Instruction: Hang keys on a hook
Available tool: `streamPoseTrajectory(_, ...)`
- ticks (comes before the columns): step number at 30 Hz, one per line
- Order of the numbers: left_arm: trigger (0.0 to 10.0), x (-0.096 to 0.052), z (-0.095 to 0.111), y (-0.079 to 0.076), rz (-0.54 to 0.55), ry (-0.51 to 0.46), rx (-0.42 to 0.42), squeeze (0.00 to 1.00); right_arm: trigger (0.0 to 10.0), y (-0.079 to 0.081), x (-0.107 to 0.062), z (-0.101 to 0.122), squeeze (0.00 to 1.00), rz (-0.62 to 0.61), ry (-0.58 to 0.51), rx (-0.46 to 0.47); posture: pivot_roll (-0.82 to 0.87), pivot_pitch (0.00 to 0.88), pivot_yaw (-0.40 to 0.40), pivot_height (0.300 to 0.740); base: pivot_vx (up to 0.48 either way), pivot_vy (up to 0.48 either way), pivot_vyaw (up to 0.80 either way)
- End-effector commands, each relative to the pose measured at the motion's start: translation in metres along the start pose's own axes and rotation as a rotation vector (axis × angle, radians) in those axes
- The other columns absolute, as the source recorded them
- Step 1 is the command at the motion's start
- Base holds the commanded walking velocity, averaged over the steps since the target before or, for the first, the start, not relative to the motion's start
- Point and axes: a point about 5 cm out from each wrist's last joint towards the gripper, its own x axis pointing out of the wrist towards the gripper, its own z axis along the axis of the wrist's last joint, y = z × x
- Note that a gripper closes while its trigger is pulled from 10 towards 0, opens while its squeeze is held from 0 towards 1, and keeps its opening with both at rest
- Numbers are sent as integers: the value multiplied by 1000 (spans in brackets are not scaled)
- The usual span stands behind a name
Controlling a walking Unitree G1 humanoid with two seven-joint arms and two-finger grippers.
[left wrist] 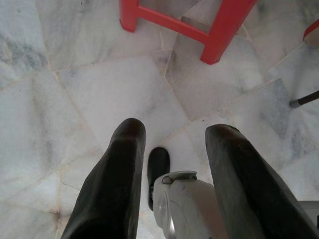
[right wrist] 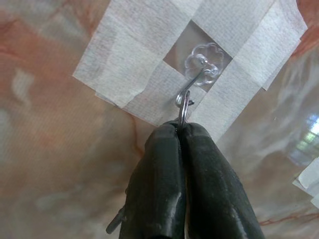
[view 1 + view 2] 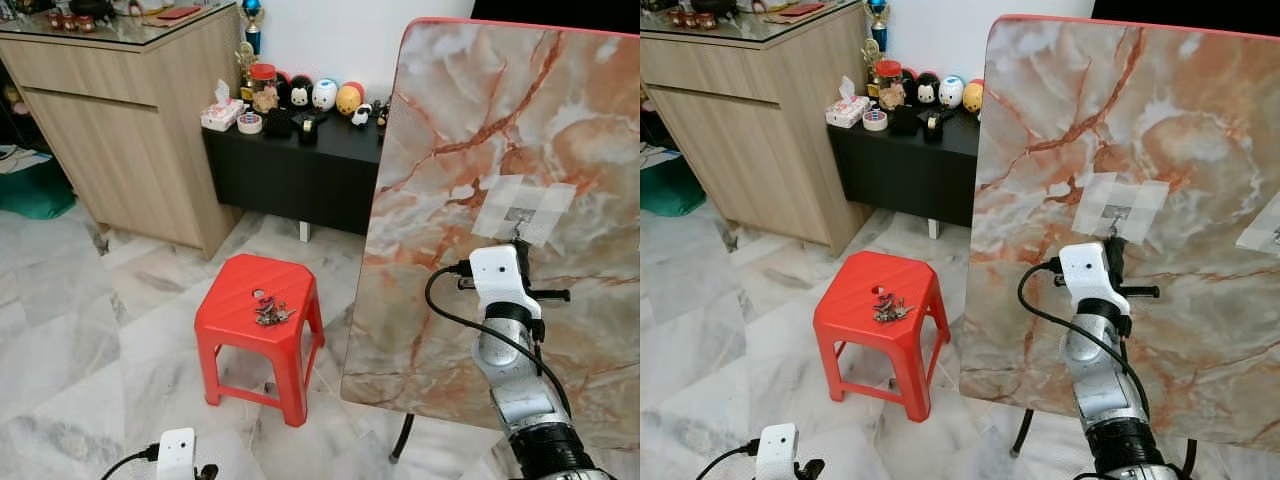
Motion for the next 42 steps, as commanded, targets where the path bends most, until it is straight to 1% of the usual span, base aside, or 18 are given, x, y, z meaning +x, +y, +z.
streamPoseTrajectory(1, 10000, 0, -3, -2, -10, 22, 2, 0, 10000, -3, 4, 4, 0, -10, -11, -12, -12, 0, -45, 740, 0, 0, 0)
streamPoseTrajectory(5, 10000, 0, -3, -2, -10, 22, 3, 0, 10000, -2, 4, 4, 0, -7, -8, -9, -12, 0, -45, 740, 0, 0, 0)
streamPoseTrajectory(9, 10000, 0, -3, -2, -10, 23, 5, 0, 10000, -1, 4, 4, 0, 2, 3, 46, -12, 0, -45, 740, 0, 0, 0)
streamPoseTrajectory(10, 10000, 0, -3, -2, -10, 23, 5, 0, 10000, -1, 4, 4, 447, 4, 5, 52, -11, 0, -44, 740, 0, 0, 0)
streamPoseTrajectory(11, 10000, 0, -3, -2, -10, 23, 5, 0, 10000, -1, 4, 4, 447, 5, 6, 58, -11, 0, -44, 740, 0, 0, 0)
streamPoseTrajectory(12, 10000, 0, -3, -2, -11, 23, 5, 0, 10000, 0, 4, 4, 1000, 8, 9, 66, -11, 0, -44, 740, 0, 0, 0)
streamPoseTrajectory(16, 10000, 0, -3, -2, -11, 25, 6, 0, 10000, 1, 2, 3, 1000, 22, 16, 80, -15, 0, -41, 740, 0, 0, 0)
streamPoseTrajectory(21, 10000, 0, -3, -2, -15, 26, 11, 0, 10000, 5, 0, 2, 1000, 61, 26, 141, -15, 0, -40, 740, 0, 0, 0)
streamPoseTrajectory(26, 10000, 0, -3, -2, -16, 27, 13, 0, 10000, 9, -2, 4, 1000, 99, 16, 172, -15, 0, -39, 740, 0, 0, 0)
streamPoseTrajectory(29, 10000, 0, -3, -1, -16, 28, 15, 0, 10000, 13, -3, 7, 1000, 134, 11, 218, -17, 0, -38, 740, 0, 0, 0)
streamPoseTrajectory(30, 10000, 0, -3, -1, -17, 29, 15, 0, 10000, 15, -5, 7, 0, 161, 5, 238, -13, 0, -40, 740, 0, 0, 0)
streamPoseTrajectory(33, 10000, 0, -3, -1, -17, 29, 16, 0, 10000, 17, -13, 3, 0, 211, 18, 268, -12, 0, -40, 740, 0, 0, 0)
streamPoseTrajectory(34, 10000, 0, -3, -1, -17, 29, 16, 0, 10000, 19, -17, 0, 0, 234, 28, 300, -12, 0, -40, 740, 0, 0, 0)
streamPoseTrajectory(35, 10000, 0, -3, -1, -17, 30, 16, 0, 10000, 20, -24, -2, 0, 270, 28, 359, -12, 0, -40, 740, 0, 0, 0)
streamPoseTrajectory(36, 10000, 0, -3, -1, -17, 30, 17, 0, 10000, 20, -28, -2, 0, 289, 20, 375, -18, 0, -37, 740, 0, 0, 0)
streamPoseTrajectory(39, 10000, 0, -3, -1, -19, 31, 20, 0, 10000, 22, -39, -4, 0, 370, 28, 480, -24, 0, -35, 740, 0, 0, 0)
streamPoseTrajectory(40, 10000, 0, -3, -1, -19, 31, 22, 0, 10000, 22, -43, -9, 0, 394, 48, 497, -26, 0, -34, 740, 0, 0, 0)
streamPoseTrajectory(42, 10000, 0, -3, -1, -20, 31, 25, 0, 10000, 23, -53, -27, 0, 465, 145, 477, -32, 0, -33, 740, 0, 0, 0)
